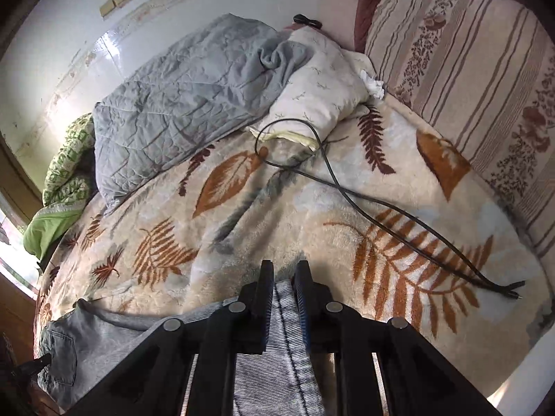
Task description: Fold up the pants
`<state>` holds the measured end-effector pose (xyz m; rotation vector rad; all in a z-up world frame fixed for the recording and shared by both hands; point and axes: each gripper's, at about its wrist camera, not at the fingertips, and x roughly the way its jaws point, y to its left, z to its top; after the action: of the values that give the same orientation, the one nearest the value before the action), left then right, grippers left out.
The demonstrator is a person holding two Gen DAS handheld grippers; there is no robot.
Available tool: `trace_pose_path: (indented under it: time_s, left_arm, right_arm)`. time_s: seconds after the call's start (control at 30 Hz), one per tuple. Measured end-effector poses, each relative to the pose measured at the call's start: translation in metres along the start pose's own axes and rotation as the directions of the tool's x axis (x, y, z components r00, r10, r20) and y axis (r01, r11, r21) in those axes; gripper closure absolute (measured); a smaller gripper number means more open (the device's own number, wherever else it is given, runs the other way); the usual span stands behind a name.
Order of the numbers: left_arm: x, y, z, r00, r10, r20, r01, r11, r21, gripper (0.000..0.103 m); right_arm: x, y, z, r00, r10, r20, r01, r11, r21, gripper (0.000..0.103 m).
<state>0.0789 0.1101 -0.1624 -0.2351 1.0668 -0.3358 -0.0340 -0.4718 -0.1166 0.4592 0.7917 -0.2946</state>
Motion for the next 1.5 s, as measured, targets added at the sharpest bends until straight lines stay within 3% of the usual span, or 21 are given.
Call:
trace_pose_path:
  time_s: [0.1, 0.2, 0.37, 0.53, 0.8, 0.93, 1.1, 1.2, 1.33, 1.5]
  left_arm:
    - [-0.005, -0.024, -0.004, 0.999, -0.054, 0.008, 0.053, 0.997, 0.057, 0.097]
    - [-0.003, -0.052, -0.010, 0.996, -0.085, 0.000, 0.084, 0.988, 0.127, 0.092]
    - [0.011, -0.083, -0.035, 0.999, -0.026, -0.018, 0.029, 0.970, 0.241, 0.056]
    - [0.028, -0.085, -0.049, 0.998, 0.038, -0.051, -0.023, 0.963, 0.268, 0.055]
    - [0.036, -0.075, -0.052, 0.991, 0.122, -0.048, -0.105, 0.957, 0.269, 0.055]
    - [0.036, -0.073, -0.059, 0.988, 0.146, -0.046, -0.124, 0.941, 0.315, 0.055]
    - [0.029, -0.076, -0.053, 0.989, 0.135, -0.062, -0.115, 0.961, 0.252, 0.049]
    - [0.023, -0.087, -0.054, 0.995, 0.084, -0.057, -0.067, 0.966, 0.248, 0.043]
    - [0.023, -0.106, -0.060, 0.997, 0.054, -0.051, -0.037, 0.955, 0.295, 0.038]
    - [0.030, -0.117, -0.071, 0.997, 0.024, -0.077, 0.003, 0.946, 0.326, 0.038]
  right_arm:
    - [-0.013, 0.038, -0.006, 0.994, 0.099, -0.051, -0.103, 0.991, -0.083, 0.087]
    - [-0.009, 0.085, -0.032, 0.983, 0.133, -0.128, -0.155, 0.971, -0.181, 0.087]
    - [0.012, 0.140, -0.076, 0.948, 0.153, -0.278, -0.229, 0.936, -0.266, 0.087]
    - [0.025, 0.152, -0.106, 0.940, 0.060, -0.337, -0.183, 0.921, -0.345, 0.087]
    - [0.027, 0.119, -0.124, 0.904, -0.061, -0.423, -0.109, 0.924, -0.366, 0.087]
    - [0.021, 0.107, -0.129, 0.896, -0.029, -0.442, -0.144, 0.924, -0.353, 0.086]
    - [0.018, 0.115, -0.120, 0.878, -0.055, -0.476, -0.138, 0.922, -0.361, 0.086]
    - [0.014, 0.136, -0.106, 0.892, 0.032, -0.452, -0.205, 0.918, -0.340, 0.086]
    - [0.023, 0.176, -0.090, 0.891, 0.140, -0.432, -0.296, 0.901, -0.317, 0.086]
    - [0.053, 0.224, -0.085, 0.897, 0.149, -0.417, -0.331, 0.851, -0.407, 0.086]
